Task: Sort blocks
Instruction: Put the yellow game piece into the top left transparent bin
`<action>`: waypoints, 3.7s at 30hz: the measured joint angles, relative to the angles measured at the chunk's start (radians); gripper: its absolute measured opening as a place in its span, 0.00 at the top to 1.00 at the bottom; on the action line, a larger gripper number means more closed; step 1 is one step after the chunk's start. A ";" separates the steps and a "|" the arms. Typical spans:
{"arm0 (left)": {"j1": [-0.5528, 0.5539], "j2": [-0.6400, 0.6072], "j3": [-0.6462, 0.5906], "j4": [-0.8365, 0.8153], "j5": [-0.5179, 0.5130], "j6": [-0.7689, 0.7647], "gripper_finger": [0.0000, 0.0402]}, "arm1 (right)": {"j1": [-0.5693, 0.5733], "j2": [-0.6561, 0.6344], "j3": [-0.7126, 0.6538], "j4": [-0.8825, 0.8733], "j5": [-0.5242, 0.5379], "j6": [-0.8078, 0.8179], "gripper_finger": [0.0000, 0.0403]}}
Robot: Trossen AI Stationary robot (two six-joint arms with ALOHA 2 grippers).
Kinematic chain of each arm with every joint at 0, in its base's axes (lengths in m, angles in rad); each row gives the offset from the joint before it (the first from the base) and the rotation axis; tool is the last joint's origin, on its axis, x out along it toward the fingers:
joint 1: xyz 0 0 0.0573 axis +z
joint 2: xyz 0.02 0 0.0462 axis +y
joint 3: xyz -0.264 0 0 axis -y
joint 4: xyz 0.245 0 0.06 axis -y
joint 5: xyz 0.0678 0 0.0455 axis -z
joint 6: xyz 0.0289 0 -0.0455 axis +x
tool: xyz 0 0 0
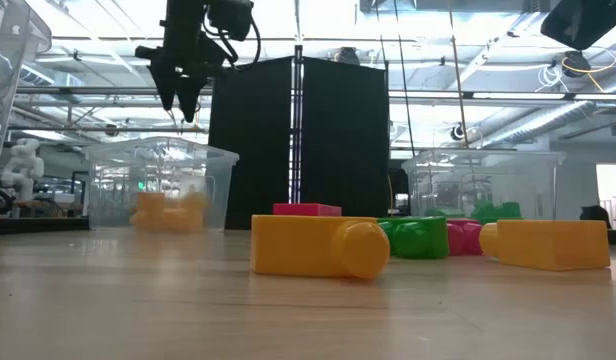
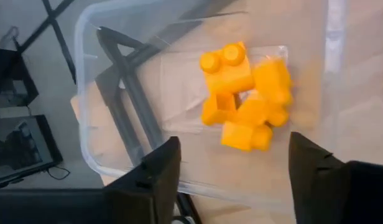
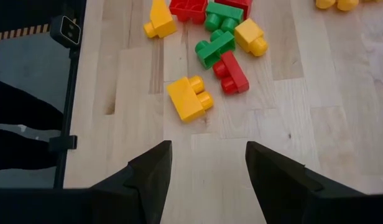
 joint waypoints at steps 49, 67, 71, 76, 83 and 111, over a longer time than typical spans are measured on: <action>-0.295 0.000 0.001 0.913 0.660 -0.003 0.49 | 0.000 0.000 0.000 -0.001 0.053 -0.015 0.50; -0.324 0.001 0.001 0.985 0.683 -0.003 0.49 | 0.000 0.000 0.000 -0.001 0.084 -0.019 0.50; -0.324 0.001 0.001 1.021 0.683 -0.021 0.49 | 0.000 0.000 0.000 -0.001 0.084 -0.019 0.50; -0.324 0.001 0.001 1.036 0.682 -0.029 0.49 | 0.000 0.000 0.000 -0.001 0.083 -0.019 0.50; -0.324 0.001 0.001 1.036 0.649 -0.021 0.49 | 0.000 0.000 0.000 -0.001 0.082 -0.019 0.50; -0.500 0.001 0.001 1.041 0.620 0.497 0.49 | 0.000 0.000 0.000 -0.001 0.083 -0.033 0.50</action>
